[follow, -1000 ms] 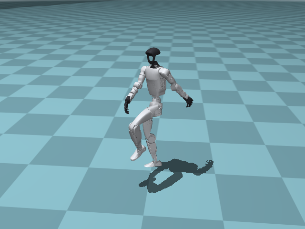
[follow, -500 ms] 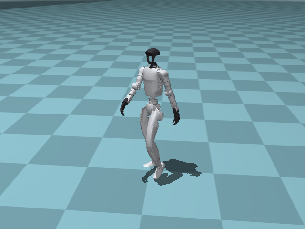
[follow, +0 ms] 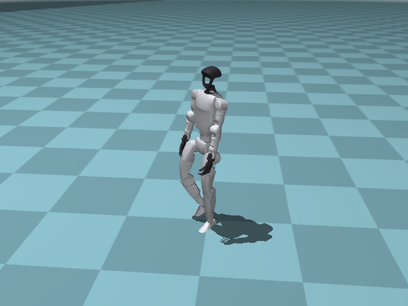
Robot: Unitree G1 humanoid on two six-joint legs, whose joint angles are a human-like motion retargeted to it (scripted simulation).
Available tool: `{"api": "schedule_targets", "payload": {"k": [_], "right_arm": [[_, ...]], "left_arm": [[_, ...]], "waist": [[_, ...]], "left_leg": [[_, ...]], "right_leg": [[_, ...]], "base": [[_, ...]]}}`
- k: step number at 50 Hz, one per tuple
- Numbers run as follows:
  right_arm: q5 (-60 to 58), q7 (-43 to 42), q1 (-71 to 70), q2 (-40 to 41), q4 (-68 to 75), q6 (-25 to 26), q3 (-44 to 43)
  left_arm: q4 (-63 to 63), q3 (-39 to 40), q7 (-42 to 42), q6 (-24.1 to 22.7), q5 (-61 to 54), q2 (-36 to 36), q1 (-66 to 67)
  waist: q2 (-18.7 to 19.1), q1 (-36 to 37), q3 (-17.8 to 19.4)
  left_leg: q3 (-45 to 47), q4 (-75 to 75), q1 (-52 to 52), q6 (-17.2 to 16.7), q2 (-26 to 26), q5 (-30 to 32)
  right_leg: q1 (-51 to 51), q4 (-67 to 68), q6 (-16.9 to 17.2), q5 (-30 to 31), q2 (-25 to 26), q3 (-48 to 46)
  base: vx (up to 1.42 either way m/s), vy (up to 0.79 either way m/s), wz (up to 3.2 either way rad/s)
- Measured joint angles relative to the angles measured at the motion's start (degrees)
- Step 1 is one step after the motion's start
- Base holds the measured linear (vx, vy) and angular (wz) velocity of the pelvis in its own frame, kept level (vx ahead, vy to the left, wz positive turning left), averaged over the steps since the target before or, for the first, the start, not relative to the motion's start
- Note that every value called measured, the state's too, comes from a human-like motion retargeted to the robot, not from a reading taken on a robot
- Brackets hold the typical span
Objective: Upper body actions
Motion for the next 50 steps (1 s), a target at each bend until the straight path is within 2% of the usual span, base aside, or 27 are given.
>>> {"api": "schedule_targets", "payload": {"k": [2, 5, 8, 10, 13, 15, 17, 21, 26, 28, 32, 36, 37, 38, 40, 43, 47, 50], "right_arm": [[-1.67, -2.84, 3.32, -1.99, 5.64, 1.77, -0.67], [-3.39, -4.01, 8.03, -5.53, 11.30, 9.17, -1.24], [-4.18, -0.90, 14.00, -8.46, 11.30, 16.58, -3.56], [-3.33, -0.53, 17.68, -10.23, 11.30, 18.52, -6.00], [2.12, -3.09, 22.71, -12.48, 11.30, 18.70, -9.32], [6.78, -5.10, 25.07, -13.37, 11.30, 18.88, -11.37], [11.23, -6.74, 26.11, -13.59, 11.30, 19.02, -13.39], [17.13, -5.63, 24.51, -12.57, 11.30, 16.94, -16.27], [16.19, 0.20, 17.81, -9.58, 11.29, 13.32, -15.21], [12.78, 2.60, 12.92, -8.42, 11.30, 11.89, -12.80], [4.48, 7.81, 6.78, -6.03, 5.53, 9.78, -7.73], [-0.38, 10.29, 3.35, -5.16, -0.17, 6.15, -2.54], [-1.01, 10.02, 2.50, -5.13, -1.12, 5.51, -1.56], [-1.43, 9.65, 1.61, -5.20, -1.98, 5.03, -0.74], [-1.96, 9.15, 0.19, -5.19, -3.39, 4.12, 0.53], [-2.38, 9.57, -1.59, -4.90, -4.82, 3.18, 1.76], [-2.97, 12.36, -2.79, -4.59, -7.07, 3.82, 2.60], [-3.21, 15.10, -3.20, -4.87, -8.68, 3.68, 2.77]], "left_arm": [[-3.15, -2.95, -0.54, -0.22, -0.13, -1.82, -7.11], [-7.70, -3.24, -0.95, 0.16, 4.20, -3.16, -19.99], [-12.10, -4.30, 2.11, -0.73, 7.00, -2.04, -30.42], [-15.10, -4.82, 5.52, -1.38, 7.21, -0.81, -35.36], [-19.02, -4.35, 8.78, -2.23, 5.72, 0.45, -39.68], [-20.57, -3.25, 9.62, -2.78, 4.51, 0.47, -41.29], [-20.87, -2.31, 9.54, -3.32, 2.52, 0.54, -41.88], [-19.78, -1.99, 9.33, -3.72, 0.08, 0.18, -40.70], [-19.88, -4.95, 9.55, -4.58, 2.39, -0.54, -34.11], [-21.90, -5.57, 7.74, -4.67, 5.20, -0.01, -29.08], [-22.82, -4.05, 2.43, -3.96, 8.96, 1.21, -18.67], [-18.63, -1.61, -0.09, -3.66, 8.54, 0.91, -9.07], [-17.48, -1.19, -0.64, -3.32, 8.20, 0.71, -7.07], [-16.39, -0.58, -1.23, -3.10, 8.05, 0.53, -5.31], [-14.34, -0.02, -1.53, -2.82, 7.66, 0.20, -2.27], [-11.59, 0.36, -1.38, -2.65, 8.85, 0.93, 1.32], [-5.42, 2.32, -0.70, -0.92, 13.21, 2.09, 4.95], [1.90, 4.82, 0.12, 1.02, 12.83, 2.09, 6.34]], "waist": [[1.25, -2.28, 1.93], [2.41, -7.70, 6.47], [4.09, -14.60, 11.28], [6.55, -19.16, 14.49], [10.44, -22.23, 17.89], [11.57, -23.27, 18.44], [11.33, -23.34, 17.52], [8.76, -21.63, 14.18], [6.17, -18.55, 9.50], [4.51, -16.23, 8.48], [4.35, -13.07, 5.55], [2.94, -10.89, 0.50], [2.09, -9.70, -0.54], [1.00, -7.90, -1.24], [-1.33, -4.61, -1.60], [-3.05, -1.31, -0.25], [-3.95, 1.75, 1.10], [-2.96, 0.96, 2.59]], "left_leg": [[-1.43, 2.01, -0.73, 0.04, 1.57, -0.28], [-3.75, 3.85, -1.00, 1.05, 2.18, -0.21], [-6.42, 4.42, -0.52, 2.23, 3.38, 0.31], [-8.83, 5.27, -0.39, 2.17, 6.40, 0.26], [-10.00, 8.15, -0.78, 1.26, 12.56, -1.10], [-10.12, 10.14, -1.46, 0.92, 15.01, -2.30], [-9.17, 11.10, -1.60, 1.17, 15.22, -3.33], [-5.97, 10.04, -0.62, 2.10, 11.59, -3.82], [-2.83, 5.79, 0.55, 2.71, 6.49, -2.25], [-0.04, 4.12, 2.08, 2.66, 4.91, -2.07], [3.49, 1.70, 3.61, 1.80, 4.33, -2.13], [4.93, 0.14, 2.51, 1.24, 1.20, -2.28], [5.32, -0.02, 2.02, 1.18, -0.09, -2.40], [6.30, -0.02, 1.58, 1.12, -1.45, -2.59], [7.90, -0.18, 1.51, 0.78, -3.83, -2.76], [9.90, -0.90, 2.51, -0.26, -4.18, -2.26], [12.55, -1.57, 2.42, -1.82, -3.03, -0.96], [11.75, -1.80, 1.37, -2.61, -1.62, 0.45]], "right_leg": [[-8.69, 15.18, -1.52, -0.57, -0.95, 2.03], [-21.21, 38.28, -6.90, -6.38, -9.61, -0.90], [-34.62, 52.07, -11.65, -10.54, -14.99, -0.21], [-42.50, 55.17, -13.39, -11.22, -14.58, -0.78], [-51.87, 52.51, -13.69, -10.26, -9.03, -1.89], [-55.45, 49.52, -14.74, -10.53, -7.00, -2.86], [-56.32, 46.42, -15.32, -10.73, -5.54, -3.06], [-50.82, 40.76, -13.88, -9.21, -3.44, -1.80], [-33.78, 32.07, -9.96, -6.75, -3.27, -1.62], [-25.92, 26.46, -8.56, -4.99, -1.34, 0.66], [-9.46, 9.36, -6.96, -1.38, 3.17, 3.90], [4.03, -12.79, -4.66, 2.36, 4.42, 7.76], [6.52, -17.82, -3.22, 1.27, 4.01, 8.51], [8.68, -22.29, -0.07, -2.67, 3.20, 8.63], [11.28, -29.02, 2.88, -8.61, 1.76, 7.34], [12.57, -33.96, 3.67, -11.64, 0.29, 3.19], [12.16, -36.90, 1.95, -11.07, 1.15, 2.70], [10.95, -36.26, 0.81, -11.63, 2.66, 5.83]], "base": [[0.05, 0.16, 0.45], [-0.02, 0.20, 0.69], [-0.02, 0.16, 0.82], [0.03, 0.04, 0.72], [0.05, -0.08, 0.06], [0.06, -0.05, -0.26], [0.06, 0.00, -0.41], [0.03, 0.05, -0.45], [0.01, 0.04, -0.39], [-0.01, -0.04, -0.90], [0.03, -0.05, -0.78], [0.01, -0.10, -0.42], [-0.10, -0.14, -0.71], [-0.11, -0.15, -0.84], [-0.12, -0.21, -0.77], [-0.17, -0.24, -0.42], [-0.26, -0.35, -0.33], [-0.32, -0.27, 0.28]]}}
